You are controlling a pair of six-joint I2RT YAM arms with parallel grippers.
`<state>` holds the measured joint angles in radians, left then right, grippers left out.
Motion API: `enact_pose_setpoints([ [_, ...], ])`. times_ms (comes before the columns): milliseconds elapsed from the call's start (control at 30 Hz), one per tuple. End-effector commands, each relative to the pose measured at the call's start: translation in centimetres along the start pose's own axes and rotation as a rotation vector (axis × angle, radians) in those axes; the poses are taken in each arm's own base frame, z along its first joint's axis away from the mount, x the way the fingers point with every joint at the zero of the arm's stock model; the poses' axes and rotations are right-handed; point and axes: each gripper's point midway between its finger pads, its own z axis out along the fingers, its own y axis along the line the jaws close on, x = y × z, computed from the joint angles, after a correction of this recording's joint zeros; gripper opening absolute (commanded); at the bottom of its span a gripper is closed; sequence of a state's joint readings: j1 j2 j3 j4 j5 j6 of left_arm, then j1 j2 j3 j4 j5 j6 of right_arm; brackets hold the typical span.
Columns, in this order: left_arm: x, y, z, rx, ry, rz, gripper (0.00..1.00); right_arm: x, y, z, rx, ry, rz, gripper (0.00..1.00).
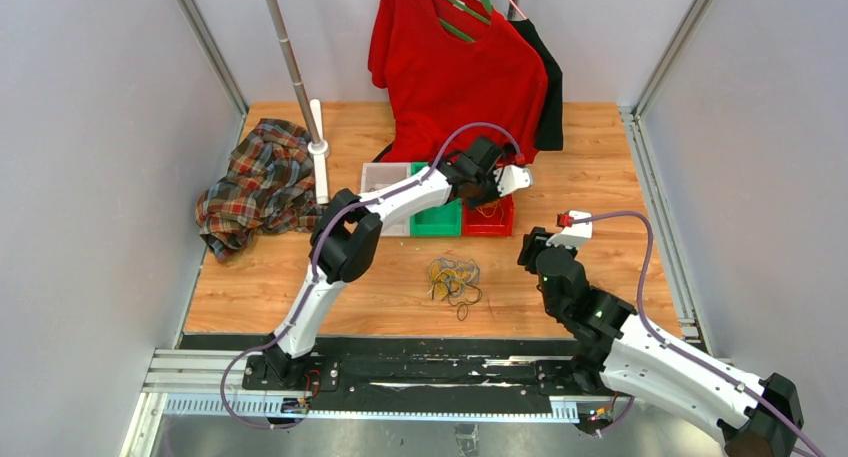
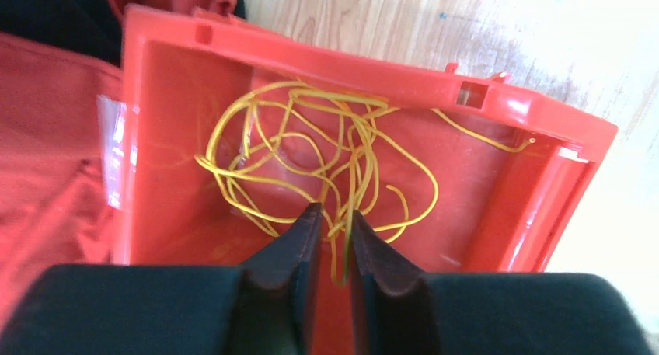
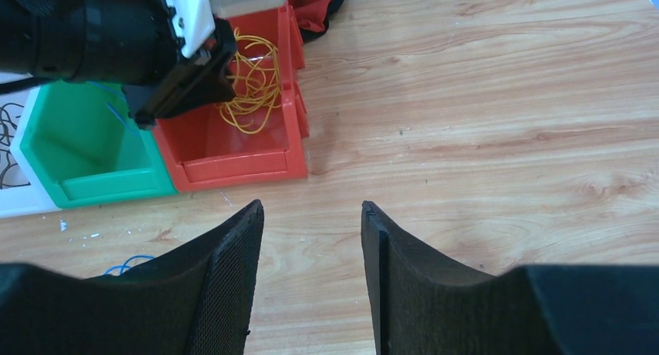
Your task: Untangle the cables
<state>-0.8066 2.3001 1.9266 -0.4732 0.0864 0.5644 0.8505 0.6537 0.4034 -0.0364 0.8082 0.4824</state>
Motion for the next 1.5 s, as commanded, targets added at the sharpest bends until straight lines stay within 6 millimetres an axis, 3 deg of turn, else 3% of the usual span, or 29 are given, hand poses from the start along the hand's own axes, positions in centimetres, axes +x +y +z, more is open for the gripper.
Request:
enact_pose_setpoints([
  [0,-4.0,2.0,-3.5,-0.017,-0.098,-0.017,0.32,-1.6,-0.7,0.0,0.043,-0.025,-0.015,0.49],
  [267,-6.4,2.5,-13.2,0.065,-0.154,-0.057,0.89,-2.2,-0.2,-0.1,0.024,-0.021,-0.020,0.52],
  [400,-5.2,0.8,-16.9,0.108,-0.129,-0.055,0.95,-2.2,0.3,0.0,0.007,-0.009,-0.034,0.55],
  [533,-3.1,-3.5,-19.5,0.233,-0.124,-0.105,0.96,-1.8,1.2,0.1,-0.030,0.018,-0.042,0.56],
  [733,2.3,-11.5,-18.8,0.503,-0.042,-0.230,0.81,-0.8,1.5,0.2,-0.045,0.055,-0.060,0.56],
  [800,3.3,-13.1,-18.2,0.548,-0.024,-0.242,0.78,-0.4,1.4,0.1,-0.049,0.062,-0.057,0.56],
  [1067,4.2,-17.5,-16.5,0.674,-0.040,-0.183,0.77,0.6,1.2,0.3,-0.050,0.089,-0.070,0.55],
  [1200,4.3,-17.4,-14.6,0.641,-0.054,-0.175,0.74,0.4,1.2,0.5,-0.037,0.090,-0.079,0.54],
  [1467,4.5,-14.8,-11.3,0.480,-0.082,-0.082,0.57,0.2,1.0,0.6,-0.029,0.096,-0.082,0.50],
])
